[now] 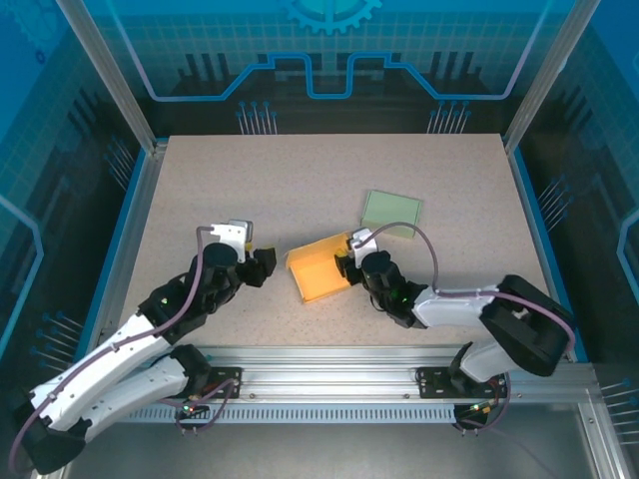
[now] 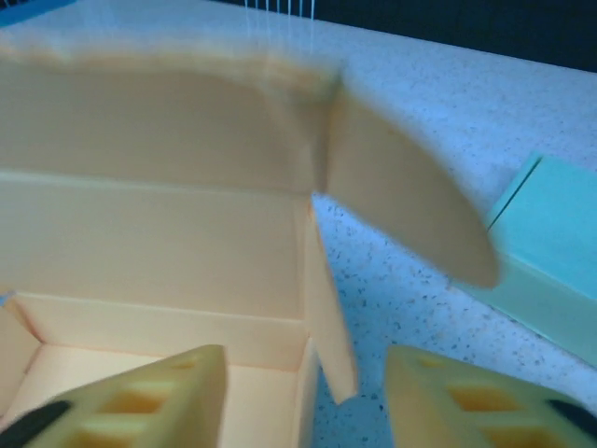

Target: Fold the paper box

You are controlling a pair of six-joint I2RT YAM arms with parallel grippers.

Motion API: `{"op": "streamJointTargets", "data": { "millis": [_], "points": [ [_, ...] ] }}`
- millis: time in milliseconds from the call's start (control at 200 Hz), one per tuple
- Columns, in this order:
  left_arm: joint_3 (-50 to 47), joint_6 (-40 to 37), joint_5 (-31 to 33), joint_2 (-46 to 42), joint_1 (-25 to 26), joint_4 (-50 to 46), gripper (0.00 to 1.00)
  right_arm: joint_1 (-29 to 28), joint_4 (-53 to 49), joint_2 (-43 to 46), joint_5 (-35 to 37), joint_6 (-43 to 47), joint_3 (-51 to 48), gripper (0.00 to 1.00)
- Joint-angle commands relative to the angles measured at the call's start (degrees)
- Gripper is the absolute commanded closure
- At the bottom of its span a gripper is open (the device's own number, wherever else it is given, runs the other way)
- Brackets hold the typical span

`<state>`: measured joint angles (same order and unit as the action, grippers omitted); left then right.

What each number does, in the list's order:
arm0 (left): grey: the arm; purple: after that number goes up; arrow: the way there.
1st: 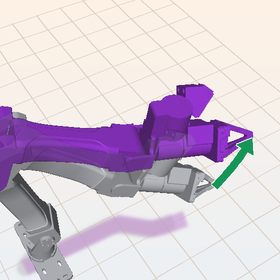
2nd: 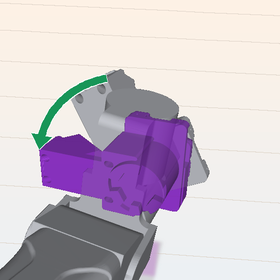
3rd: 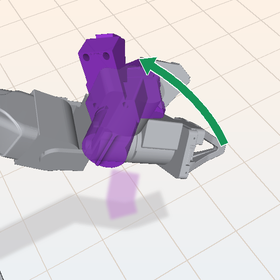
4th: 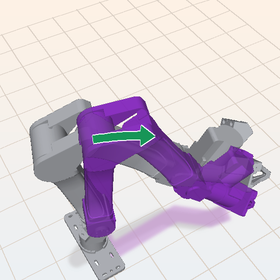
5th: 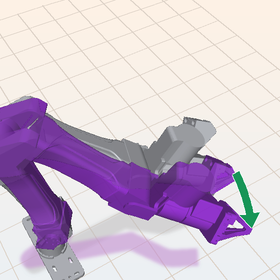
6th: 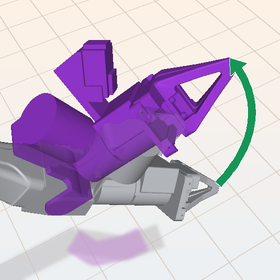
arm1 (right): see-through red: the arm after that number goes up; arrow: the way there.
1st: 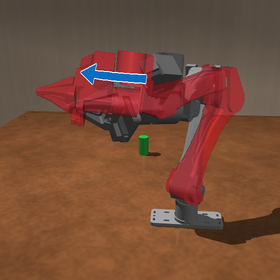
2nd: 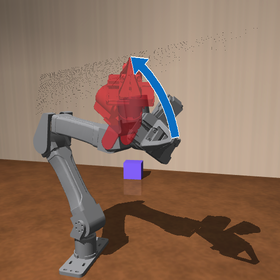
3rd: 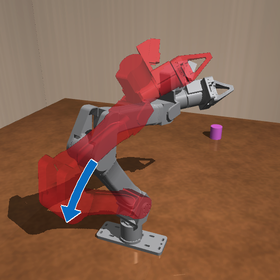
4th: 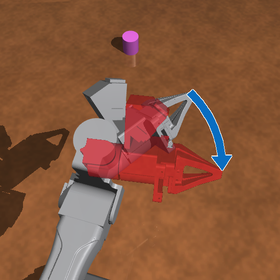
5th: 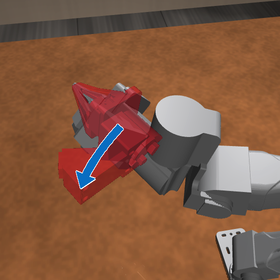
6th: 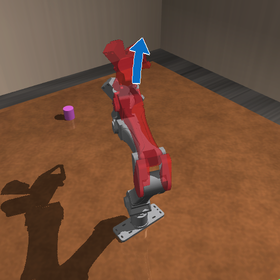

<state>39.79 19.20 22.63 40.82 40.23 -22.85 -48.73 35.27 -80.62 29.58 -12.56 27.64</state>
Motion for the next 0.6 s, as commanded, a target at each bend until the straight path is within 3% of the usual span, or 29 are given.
{"op": "streamJointTargets", "data": {
  "millis": [0, 160, 300, 440, 595],
  "points": [
    [0.02, -3.29, -2.0, -3.33, -0.47, -6.17, 0.44, -0.33, -12.19, 5.68, 0.15, -1.57, 2.08, 0.4],
    [-7.13, -3.22, -10.67, -8.02, -0.5, -0.97, 0.42, 2.2, -28.89, 12.74, -5.06, -4.61, 5.82, 0.38],
    [-15.2, -1.5, -19.63, -7.7, -0.36, 12.56, 0.45, 3.9, -34.57, 16.02, -8.1, -6.13, 6.65, 0.4],
    [-21.81, -1.35, -20.42, -4.68, 0.01, 26.2, 0.54, 7.27, -37.37, 17.16, -11.95, -5.75, 7.36, 0.41],
    [-22.96, -4.16, -20.09, -0.51, 0.16, 31.24, 0.57, 9.82, -39.76, 17.88, -16.55, -4.53, 9.15, 0.41]
  ]
}}
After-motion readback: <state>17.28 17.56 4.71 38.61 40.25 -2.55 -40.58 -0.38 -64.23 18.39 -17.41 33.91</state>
